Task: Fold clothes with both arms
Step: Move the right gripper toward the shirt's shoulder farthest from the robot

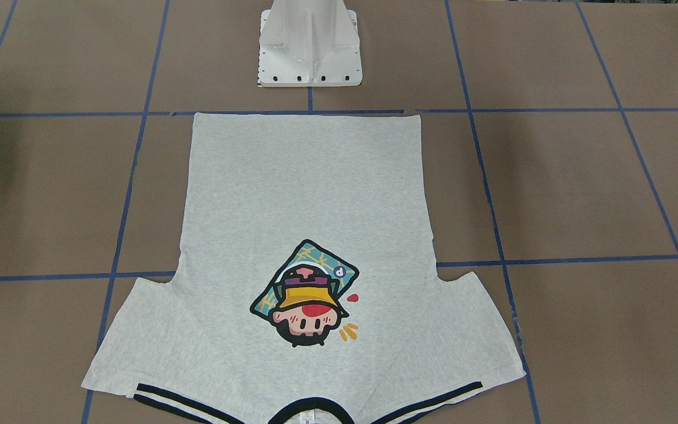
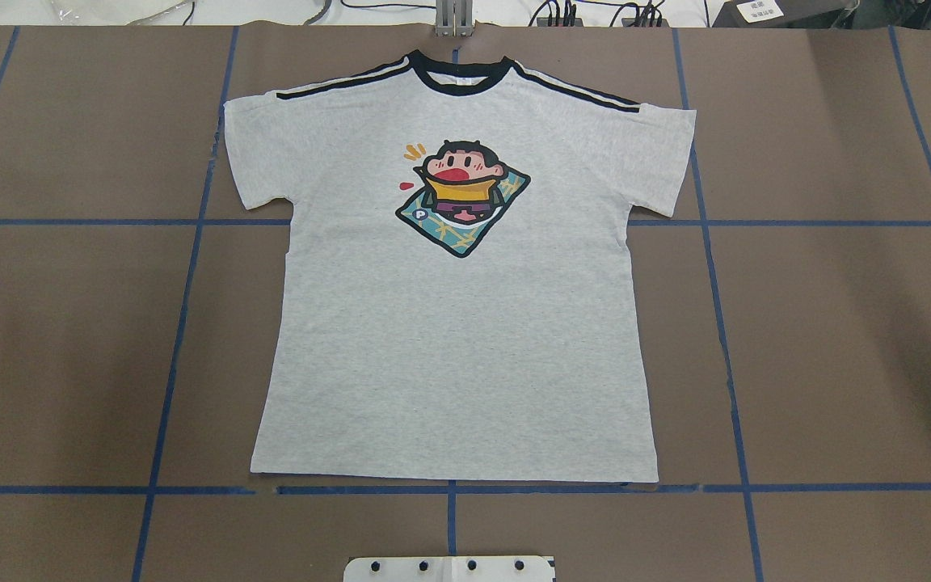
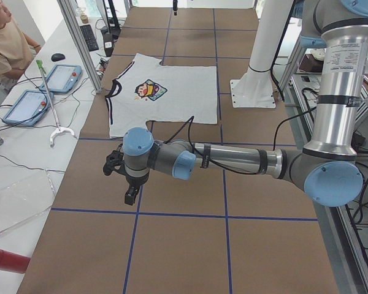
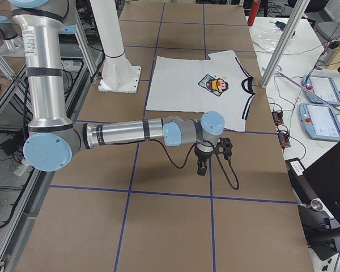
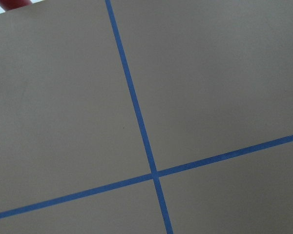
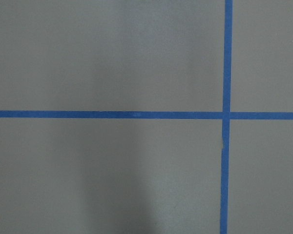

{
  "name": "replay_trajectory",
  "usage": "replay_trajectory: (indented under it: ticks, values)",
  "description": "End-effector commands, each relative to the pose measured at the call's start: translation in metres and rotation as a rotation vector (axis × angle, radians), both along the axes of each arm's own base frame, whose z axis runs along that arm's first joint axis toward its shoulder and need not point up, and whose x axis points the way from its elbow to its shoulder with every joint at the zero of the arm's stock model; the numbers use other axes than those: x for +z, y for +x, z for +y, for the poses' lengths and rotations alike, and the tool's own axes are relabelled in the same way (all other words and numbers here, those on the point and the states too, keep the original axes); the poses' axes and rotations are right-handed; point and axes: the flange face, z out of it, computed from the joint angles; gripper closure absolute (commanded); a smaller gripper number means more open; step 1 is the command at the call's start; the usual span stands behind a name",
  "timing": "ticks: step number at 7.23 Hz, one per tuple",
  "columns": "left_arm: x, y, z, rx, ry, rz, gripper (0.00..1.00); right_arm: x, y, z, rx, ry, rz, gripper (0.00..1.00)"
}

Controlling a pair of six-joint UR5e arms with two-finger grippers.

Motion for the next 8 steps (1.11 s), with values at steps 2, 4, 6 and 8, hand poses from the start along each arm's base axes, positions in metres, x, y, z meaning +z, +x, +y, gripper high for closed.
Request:
replay_trajectory:
  ticks: [2, 4, 6, 8]
  values:
    - [-0.02, 0.001, -0.003, -0.004, -0.097, 0.002, 0.0, -0.013, -0.012, -0.007, 0.021, 0.014, -0.013, 0.0]
    - [-0.019, 0.002, -0.002, -0.001, -0.093, 0.011, 0.0, -0.041, -0.062, -0.04, 0.028, 0.07, -0.048, 0.0]
    - [-0.025, 0.006, -0.003, 0.007, -0.063, 0.013, 0.0, -0.062, -0.147, -0.094, 0.12, 0.12, -0.087, 0.0]
    - [-0.033, 0.009, -0.005, 0.018, -0.027, 0.051, 0.0, -0.104, -0.239, -0.14, 0.273, 0.181, -0.097, 0.0]
